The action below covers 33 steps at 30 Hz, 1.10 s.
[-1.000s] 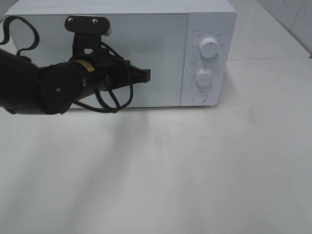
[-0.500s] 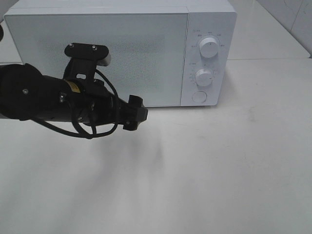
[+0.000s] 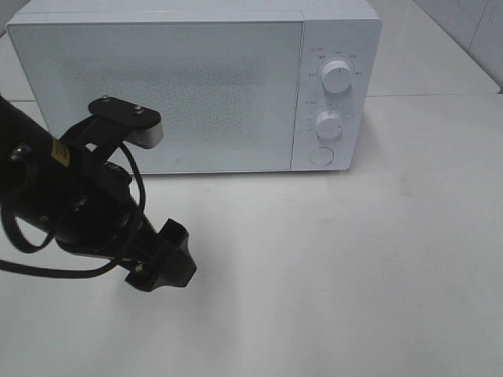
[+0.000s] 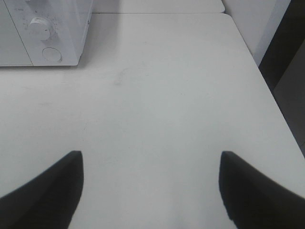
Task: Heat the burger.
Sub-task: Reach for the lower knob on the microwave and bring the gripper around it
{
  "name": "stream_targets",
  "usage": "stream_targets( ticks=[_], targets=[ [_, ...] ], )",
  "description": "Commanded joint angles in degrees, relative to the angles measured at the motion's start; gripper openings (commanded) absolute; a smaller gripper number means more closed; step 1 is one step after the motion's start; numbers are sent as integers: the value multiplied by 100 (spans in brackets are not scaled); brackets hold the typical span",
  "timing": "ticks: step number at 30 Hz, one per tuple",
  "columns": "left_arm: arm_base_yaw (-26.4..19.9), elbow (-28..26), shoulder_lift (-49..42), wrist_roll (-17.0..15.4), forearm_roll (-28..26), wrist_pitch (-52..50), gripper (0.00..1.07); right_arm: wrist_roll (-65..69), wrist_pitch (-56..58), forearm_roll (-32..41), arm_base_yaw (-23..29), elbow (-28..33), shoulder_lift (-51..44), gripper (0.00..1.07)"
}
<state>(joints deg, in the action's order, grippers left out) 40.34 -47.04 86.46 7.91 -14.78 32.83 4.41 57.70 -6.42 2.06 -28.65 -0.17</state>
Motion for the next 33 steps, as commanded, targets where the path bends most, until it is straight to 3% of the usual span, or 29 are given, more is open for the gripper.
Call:
stream_targets(
  ticks=[1, 4, 7, 8, 11, 12, 15, 17, 21, 23, 25, 26, 33],
  targets=[
    [23, 17, -206, -138, 115, 401, 100, 6, -57, -40, -29, 11, -172, 76],
    [17, 17, -619, -837, 802, 831, 100, 6, -57, -40, -29, 11, -172, 76],
    [17, 17, -693, -1014, 1008, 917, 100, 6, -57, -40, -29, 11, -172, 76],
    [17, 17, -825, -1352, 1335, 1094, 100, 6, -57, -40, -29, 11, -172, 76],
    [-166, 17, -1008, -1558, 1576, 1392, 100, 6, -57, -40, -29, 11, -172, 76],
    [-458, 17, -1134, -1513, 1536, 1587, 100, 6, -57, -40, -29, 11, -172, 76],
    [-636, 17, -1203, -1467, 1536, 1684, 100, 6, -57, -40, -29, 11, -172, 76],
    [-1387, 17, -1518, -1094, 1404, 2023, 100, 6, -57, -40, -29, 11, -172, 76],
    [-1879, 17, -1713, -945, 1324, 2194, 100, 6, -57, -40, -29, 11, -172, 76],
    [-2802, 17, -2086, -670, 1169, 2527, 100, 6, -57, -40, -29, 11, -172, 76],
    [-2974, 17, -2160, -613, 1123, 2595, 100, 6, -57, -40, -29, 11, -172, 76],
    [-3329, 17, -2361, -613, 963, 2704, 100, 6, -57, -40, -29, 11, -172, 76],
    [-3845, 246, -3002, -619, 716, 2974, 100, 6, -57, -40, -29, 11, -172, 76]
  ],
)
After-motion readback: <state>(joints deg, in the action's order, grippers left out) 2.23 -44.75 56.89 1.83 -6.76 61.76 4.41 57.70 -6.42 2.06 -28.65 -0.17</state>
